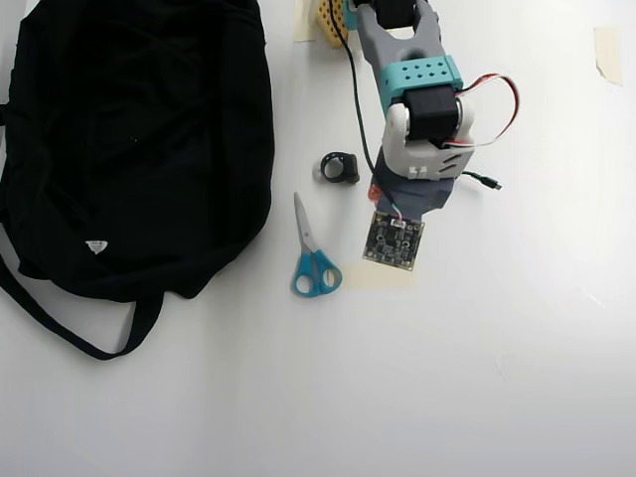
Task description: Put the green marker into the black bag
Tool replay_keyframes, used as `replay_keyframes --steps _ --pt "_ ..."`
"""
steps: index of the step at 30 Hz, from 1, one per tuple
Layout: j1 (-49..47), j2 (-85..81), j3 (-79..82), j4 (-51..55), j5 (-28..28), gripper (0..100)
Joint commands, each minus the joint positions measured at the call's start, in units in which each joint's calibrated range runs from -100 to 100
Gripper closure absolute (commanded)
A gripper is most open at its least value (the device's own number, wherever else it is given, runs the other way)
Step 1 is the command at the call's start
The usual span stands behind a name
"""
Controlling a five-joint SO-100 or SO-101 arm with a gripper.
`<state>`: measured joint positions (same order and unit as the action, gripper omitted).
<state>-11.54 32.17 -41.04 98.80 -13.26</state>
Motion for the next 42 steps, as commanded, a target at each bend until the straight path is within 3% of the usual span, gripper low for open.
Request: replay_keyframes --steps 1,25,42 --pt "0.47 -7.61 2.31 0.08 1.09 98" --pt "2.56 -32.42 29.36 -0.78 2.35 98" --pt "14.68 -40.22 37.89 0.17 3.56 98"
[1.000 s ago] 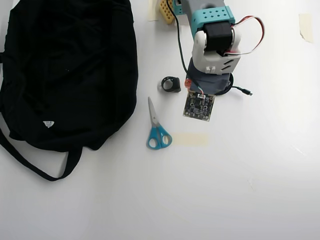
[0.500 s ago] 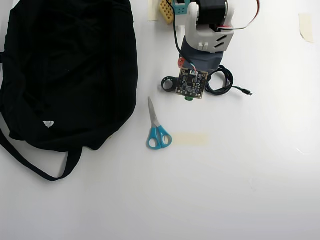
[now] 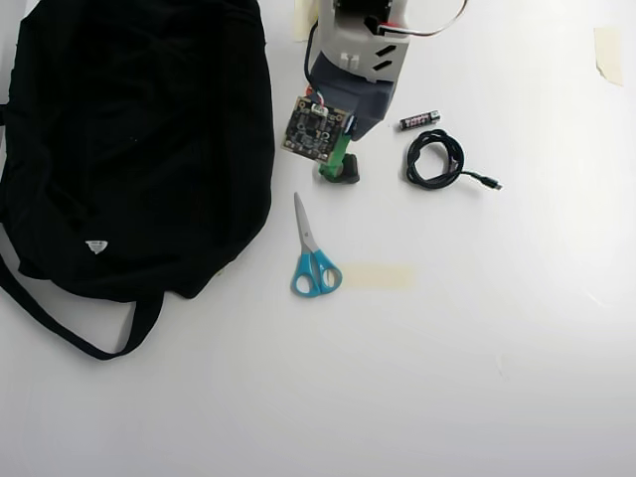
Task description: Put the green marker into the black bag
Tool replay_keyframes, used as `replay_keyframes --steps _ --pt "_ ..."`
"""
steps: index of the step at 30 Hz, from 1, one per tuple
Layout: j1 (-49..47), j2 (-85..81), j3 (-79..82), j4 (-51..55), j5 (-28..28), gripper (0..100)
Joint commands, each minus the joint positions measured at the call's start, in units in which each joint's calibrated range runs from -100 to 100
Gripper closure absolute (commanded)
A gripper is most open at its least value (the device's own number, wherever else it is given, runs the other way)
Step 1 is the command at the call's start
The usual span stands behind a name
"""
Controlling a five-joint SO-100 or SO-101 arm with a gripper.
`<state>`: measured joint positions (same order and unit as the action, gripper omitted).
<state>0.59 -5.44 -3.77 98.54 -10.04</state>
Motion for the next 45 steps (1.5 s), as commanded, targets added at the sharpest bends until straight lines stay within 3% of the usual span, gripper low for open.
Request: replay_keyframes --steps 1,11,28,39,45 --pt "3.23 -2.61 1.08 0.43 0.34 98" --pt "11.08 -7.84 4.31 0.51 1.28 98" --pt "35.16 -10.99 5.30 -0.52 1.49 98" --pt "49.30 -9.58 5.30 -12.41 2.70 98" --pt "52.74 4.69 -0.09 -18.70 2.43 98"
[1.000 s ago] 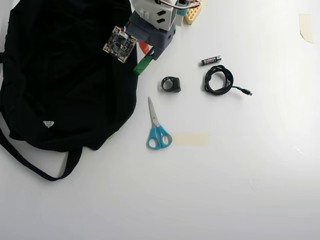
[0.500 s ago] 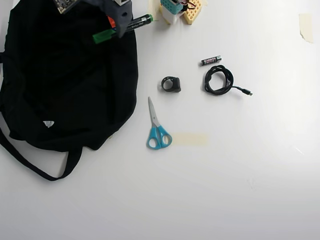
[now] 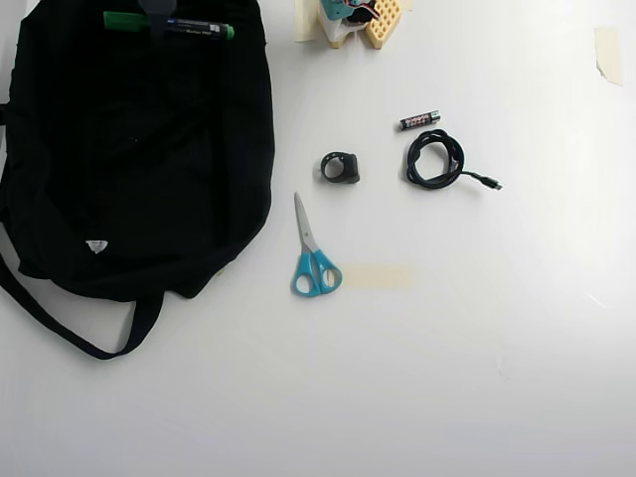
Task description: Put the green marker into the black bag
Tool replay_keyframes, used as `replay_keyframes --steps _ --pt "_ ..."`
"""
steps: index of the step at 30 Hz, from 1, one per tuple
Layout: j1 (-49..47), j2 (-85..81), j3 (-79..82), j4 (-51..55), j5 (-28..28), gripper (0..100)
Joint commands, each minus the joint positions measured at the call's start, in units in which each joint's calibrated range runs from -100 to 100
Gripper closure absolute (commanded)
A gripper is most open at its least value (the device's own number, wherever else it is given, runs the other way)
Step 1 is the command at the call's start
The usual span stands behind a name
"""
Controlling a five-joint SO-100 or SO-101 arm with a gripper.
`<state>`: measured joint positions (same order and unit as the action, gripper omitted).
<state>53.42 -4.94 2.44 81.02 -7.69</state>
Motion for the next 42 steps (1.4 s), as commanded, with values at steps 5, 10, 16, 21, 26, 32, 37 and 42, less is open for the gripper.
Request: replay_keyframes --steps 5,10,16,21,26,32,37,42 --pt "0.44 22.12 -22.38 -0.49 0.35 98" --pt "2.16 26.27 -25.53 -0.32 -0.17 85" --pt "1.26 24.86 -25.62 5.46 -0.28 69" --pt "-6.67 24.77 -40.80 18.12 -1.69 70" --pt "-19.46 19.63 -42.06 18.46 -1.64 95" --pt "-39.36 11.25 -41.97 18.46 -4.32 98" --pt "-45.49 1.21 -31.19 18.38 -4.00 98" --pt "-48.70 -5.68 -21.39 18.03 -4.42 98"
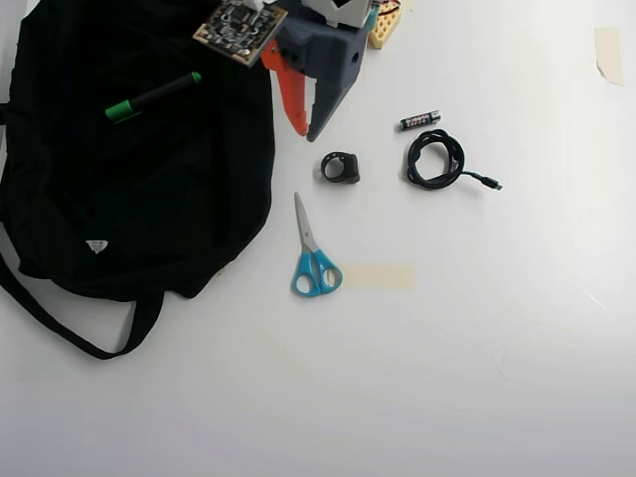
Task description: Put the green marker into the black bag
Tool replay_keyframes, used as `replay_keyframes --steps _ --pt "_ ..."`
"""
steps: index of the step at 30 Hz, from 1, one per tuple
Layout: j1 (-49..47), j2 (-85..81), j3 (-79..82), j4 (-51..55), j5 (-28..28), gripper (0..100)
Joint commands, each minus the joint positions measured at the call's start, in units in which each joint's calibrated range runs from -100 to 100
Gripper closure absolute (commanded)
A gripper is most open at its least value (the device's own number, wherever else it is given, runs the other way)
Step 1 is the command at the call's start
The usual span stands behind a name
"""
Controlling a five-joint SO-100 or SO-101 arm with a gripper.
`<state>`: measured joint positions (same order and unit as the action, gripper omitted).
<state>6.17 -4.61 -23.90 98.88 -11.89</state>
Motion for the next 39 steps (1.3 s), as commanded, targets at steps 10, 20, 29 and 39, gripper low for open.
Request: replay_keyframes --steps 10,20,29,39 --pt "-5.20 -9.50 8.27 0.17 0.09 98" --pt "-6.85 -18.05 17.70 0.00 0.09 98" --pt "-8.49 -31.08 36.93 -9.48 0.04 98" --pt "-12.31 -48.67 64.42 -24.90 0.15 98"
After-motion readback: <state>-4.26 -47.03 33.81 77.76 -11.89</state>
